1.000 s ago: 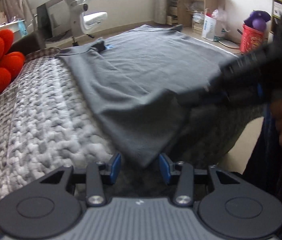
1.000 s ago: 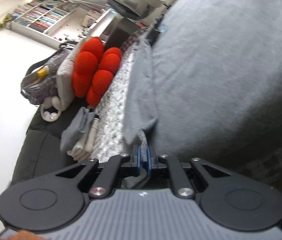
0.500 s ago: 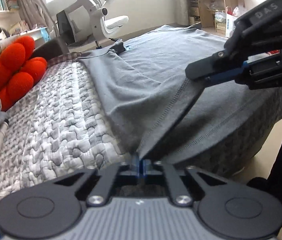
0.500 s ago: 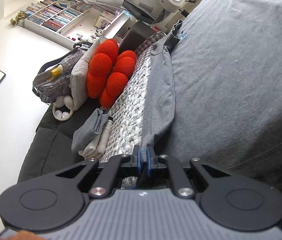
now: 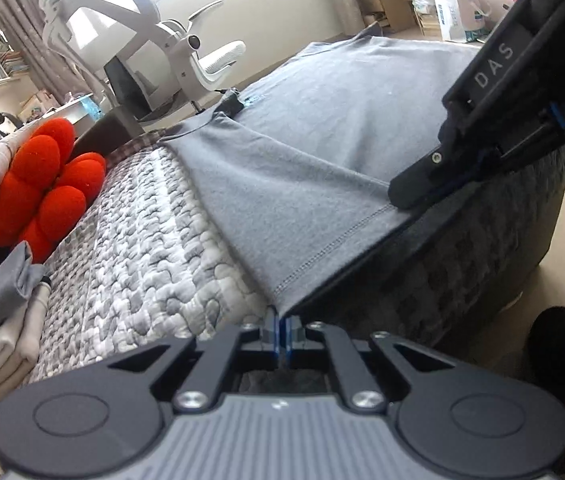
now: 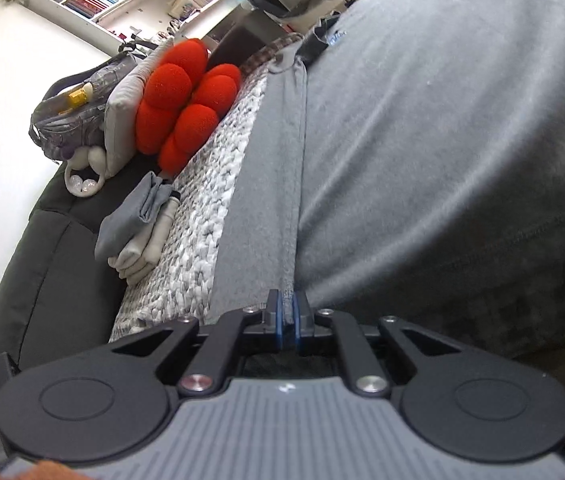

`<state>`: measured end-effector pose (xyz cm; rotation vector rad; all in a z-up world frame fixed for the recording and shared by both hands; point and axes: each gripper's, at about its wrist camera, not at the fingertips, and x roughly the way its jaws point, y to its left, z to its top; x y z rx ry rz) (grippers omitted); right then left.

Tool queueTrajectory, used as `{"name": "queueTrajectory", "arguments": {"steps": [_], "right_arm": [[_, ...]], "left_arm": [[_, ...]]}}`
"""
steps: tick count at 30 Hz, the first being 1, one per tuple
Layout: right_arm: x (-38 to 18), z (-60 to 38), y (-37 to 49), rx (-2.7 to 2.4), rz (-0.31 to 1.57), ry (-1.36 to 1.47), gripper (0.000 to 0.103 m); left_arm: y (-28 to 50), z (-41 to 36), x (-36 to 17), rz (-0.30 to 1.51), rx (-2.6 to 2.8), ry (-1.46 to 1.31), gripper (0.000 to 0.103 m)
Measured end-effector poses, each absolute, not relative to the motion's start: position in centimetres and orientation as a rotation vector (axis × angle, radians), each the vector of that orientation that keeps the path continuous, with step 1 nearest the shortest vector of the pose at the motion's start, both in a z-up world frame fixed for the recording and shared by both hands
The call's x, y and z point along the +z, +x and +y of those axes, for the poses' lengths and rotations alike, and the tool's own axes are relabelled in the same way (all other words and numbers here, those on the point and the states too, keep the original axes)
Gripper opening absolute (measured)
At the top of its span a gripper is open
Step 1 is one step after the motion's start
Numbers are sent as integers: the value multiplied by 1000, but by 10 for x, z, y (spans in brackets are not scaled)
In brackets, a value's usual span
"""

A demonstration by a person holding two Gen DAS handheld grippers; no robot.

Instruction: Fold clothes

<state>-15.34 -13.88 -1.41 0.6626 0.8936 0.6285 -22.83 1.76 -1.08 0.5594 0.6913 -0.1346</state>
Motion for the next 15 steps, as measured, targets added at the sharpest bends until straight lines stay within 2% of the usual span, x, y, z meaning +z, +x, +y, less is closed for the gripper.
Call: {"name": "queueTrajectory", "arguments": {"steps": [10, 15], "right_arm": [[-20, -132, -153, 617, 926, 591, 8], [-23, -132, -152, 622, 937, 586, 8]], "left_arm": [[-224, 21, -18, 733, -142, 515, 3], [-223, 31, -14, 796, -204, 446, 10]]}}
